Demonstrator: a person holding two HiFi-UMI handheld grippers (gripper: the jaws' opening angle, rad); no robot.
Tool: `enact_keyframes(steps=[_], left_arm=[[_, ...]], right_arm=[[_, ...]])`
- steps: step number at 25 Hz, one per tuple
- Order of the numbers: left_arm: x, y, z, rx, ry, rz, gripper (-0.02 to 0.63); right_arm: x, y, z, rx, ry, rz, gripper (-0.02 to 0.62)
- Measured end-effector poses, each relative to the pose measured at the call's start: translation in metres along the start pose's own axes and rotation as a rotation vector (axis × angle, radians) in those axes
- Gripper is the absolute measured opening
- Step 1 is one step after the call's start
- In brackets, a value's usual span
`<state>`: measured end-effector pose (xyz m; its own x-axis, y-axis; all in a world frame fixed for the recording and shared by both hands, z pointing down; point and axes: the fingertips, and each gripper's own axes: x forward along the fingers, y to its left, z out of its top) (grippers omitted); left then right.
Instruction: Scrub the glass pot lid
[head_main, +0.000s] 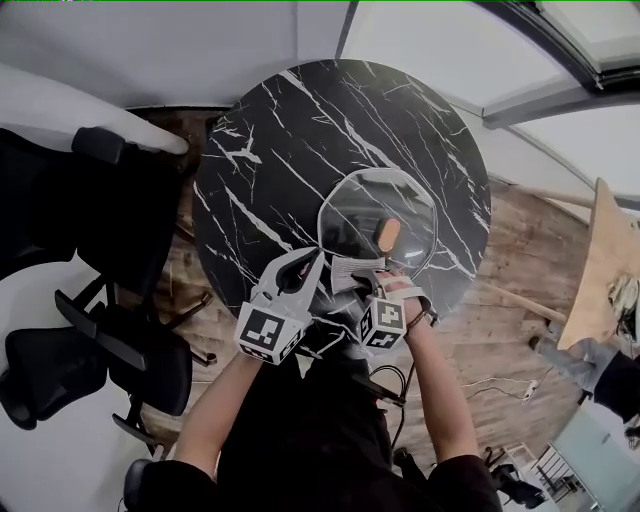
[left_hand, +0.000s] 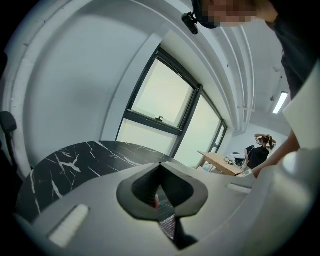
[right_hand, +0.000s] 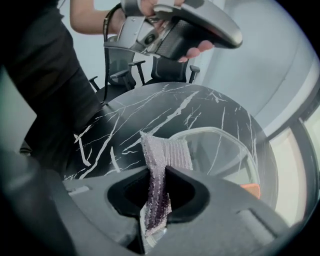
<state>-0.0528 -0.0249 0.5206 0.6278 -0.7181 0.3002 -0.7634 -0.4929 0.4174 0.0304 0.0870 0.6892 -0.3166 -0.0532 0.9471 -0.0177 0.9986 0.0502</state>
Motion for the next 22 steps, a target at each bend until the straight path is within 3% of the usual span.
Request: enact_keyframes(steps=[10, 13, 16, 18, 20, 22], left_arm=[[0.013, -0.024, -0.007, 0.011, 0.025, -0.027, 0.002], [0.014, -0.034, -0.008, 0.020, 0.034, -0.051, 0.002], [0.012, -0.044, -0.004, 0.029, 0.032, -0.062, 0.002], [0.010, -0.049, -0.003, 0.033, 0.034, -0.070, 0.002], [0.006, -0.054, -0.001, 0.038, 0.038, -0.079, 0.002], [0.002, -0.057, 0.003, 0.053, 0.035, -0.076, 0.002]], right_arm=[[-0.002, 0.048, -0.034, 0.073, 0.000, 0.070, 0.066], [-0.006, 0.060, -0.042, 0.121, -0.007, 0.144, 0.066], [-0.019, 0.068, -0.045, 0.252, -0.059, 0.267, 0.066], [-0.034, 0.062, -0.043, 0.409, -0.150, 0.317, 0.064], [-0.051, 0.043, -0.041, 0.559, -0.267, 0.278, 0.064], [-0.071, 0.023, -0.042, 0.659, -0.348, 0.180, 0.064]])
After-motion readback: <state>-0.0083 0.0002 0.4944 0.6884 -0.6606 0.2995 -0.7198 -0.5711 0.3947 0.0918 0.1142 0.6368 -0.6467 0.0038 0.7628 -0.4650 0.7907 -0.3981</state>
